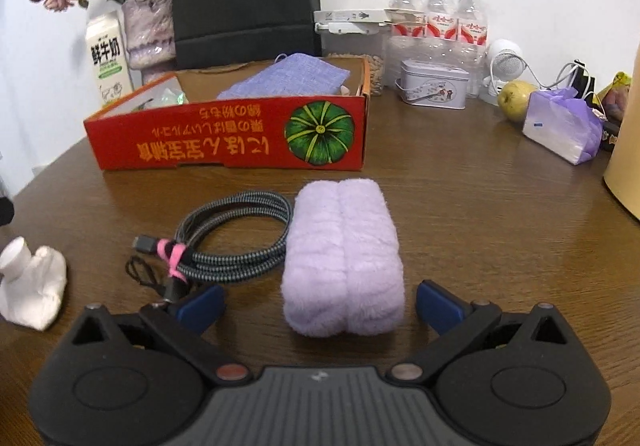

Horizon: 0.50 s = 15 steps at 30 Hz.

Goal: Organize objects
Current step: 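Withdraw both tools toward the lilac pencil case and cable, then grasp the lilac fluffy pencil case with the right tool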

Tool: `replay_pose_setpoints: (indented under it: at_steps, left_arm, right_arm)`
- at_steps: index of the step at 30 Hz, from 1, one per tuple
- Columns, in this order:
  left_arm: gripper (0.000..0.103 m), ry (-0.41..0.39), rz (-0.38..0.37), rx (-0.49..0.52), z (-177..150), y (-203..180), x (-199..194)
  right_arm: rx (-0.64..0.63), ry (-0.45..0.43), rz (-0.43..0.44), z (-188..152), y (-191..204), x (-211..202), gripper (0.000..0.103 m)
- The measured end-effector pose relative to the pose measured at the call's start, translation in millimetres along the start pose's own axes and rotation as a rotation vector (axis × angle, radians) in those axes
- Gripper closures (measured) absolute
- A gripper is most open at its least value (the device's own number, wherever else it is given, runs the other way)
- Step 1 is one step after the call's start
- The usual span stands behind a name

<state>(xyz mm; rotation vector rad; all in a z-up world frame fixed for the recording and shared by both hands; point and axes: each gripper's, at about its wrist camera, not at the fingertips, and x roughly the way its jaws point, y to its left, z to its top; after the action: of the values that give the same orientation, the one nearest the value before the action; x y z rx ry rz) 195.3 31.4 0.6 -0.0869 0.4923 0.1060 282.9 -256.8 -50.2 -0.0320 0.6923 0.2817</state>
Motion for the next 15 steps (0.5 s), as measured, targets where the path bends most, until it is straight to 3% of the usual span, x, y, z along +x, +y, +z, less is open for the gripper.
replay_pose_setpoints:
  at_steps: [3, 5, 7, 8, 9, 12, 15]
  left_arm:
    - [0.0, 0.004, -0.007, 0.002, 0.5, 0.4, -2.8]
    - [0.0, -0.019, -0.034, 0.002, 1.3, 1.4, -10.6]
    - [0.0, -0.041, -0.051, 0.009, 0.8, 0.4, -14.9]
    - [0.0, -0.037, -0.049, 0.013, 0.4, -0.6, -13.7]
    - [0.0, -0.029, -0.04, 0.013, 0.0, -1.6, -11.6]
    - [0.0, -0.03, -0.034, 0.004, -0.8, -1.1, -11.0]
    - [0.0, -0.044, -0.027, 0.005, -1.2, -0.8, -12.0]
  right_arm:
    - [0.013, -0.005, 0.0, 1.2, -0.9, 0.6, 0.0]
    - [0.01, -0.01, -0.014, 0.8, 0.0, -0.1, 0.007]
    - [0.014, -0.027, -0.028, 1.7, 0.0, -1.5, 0.023]
    - [0.022, -0.04, -0.038, 2.2, -1.1, -2.8, 0.044]
    - [0.031, -0.049, -0.05, 2.1, -2.6, -4.1, 0.056]
    - [0.042, -0.076, -0.046, -1.0, -6.3, -11.3, 0.057]
    - [0.015, -0.166, -0.069, -7.4, -1.3, -29.2, 0.058]
